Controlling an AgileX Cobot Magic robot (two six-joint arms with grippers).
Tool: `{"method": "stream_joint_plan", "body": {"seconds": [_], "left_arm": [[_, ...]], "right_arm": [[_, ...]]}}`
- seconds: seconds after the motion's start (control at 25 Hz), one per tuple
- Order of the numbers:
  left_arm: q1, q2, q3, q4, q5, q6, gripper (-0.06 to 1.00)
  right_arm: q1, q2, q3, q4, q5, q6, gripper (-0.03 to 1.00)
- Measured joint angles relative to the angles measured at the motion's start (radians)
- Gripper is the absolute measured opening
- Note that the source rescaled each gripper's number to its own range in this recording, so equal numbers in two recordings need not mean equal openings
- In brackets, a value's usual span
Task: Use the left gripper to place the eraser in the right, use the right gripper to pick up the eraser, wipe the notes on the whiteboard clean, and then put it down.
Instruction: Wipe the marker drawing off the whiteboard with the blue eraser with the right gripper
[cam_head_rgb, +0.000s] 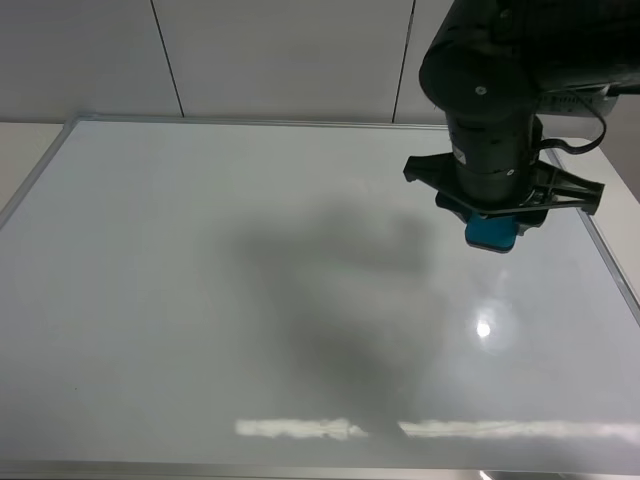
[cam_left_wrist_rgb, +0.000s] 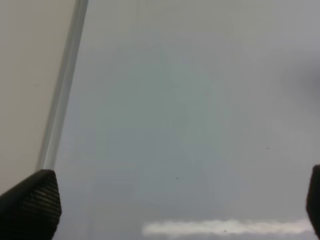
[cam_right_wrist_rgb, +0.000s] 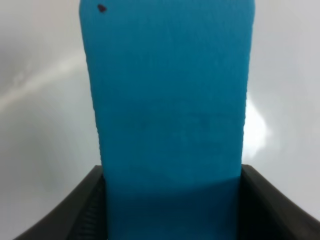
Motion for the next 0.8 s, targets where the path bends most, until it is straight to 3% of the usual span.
{"method": "stream_joint_plan", "body": {"seconds": [0.24,0.68,0.8], "left_arm": [[0.0,0.0,0.0,0.0,0.0,0.0,1.0],[0.0,0.0,0.0,0.0,0.0,0.0,1.0],[0.0,0.0,0.0,0.0,0.0,0.0,1.0]], "right_arm": [[-0.099,-0.094,0.0,-0.037,0.001,-0.018,0.02],[-0.429,-0.121,0.0,-0.041,0.002,-0.535,0.02],[-0.501,-0.121,0.001,-0.042,-0.093,-0.634,0.02]]}}
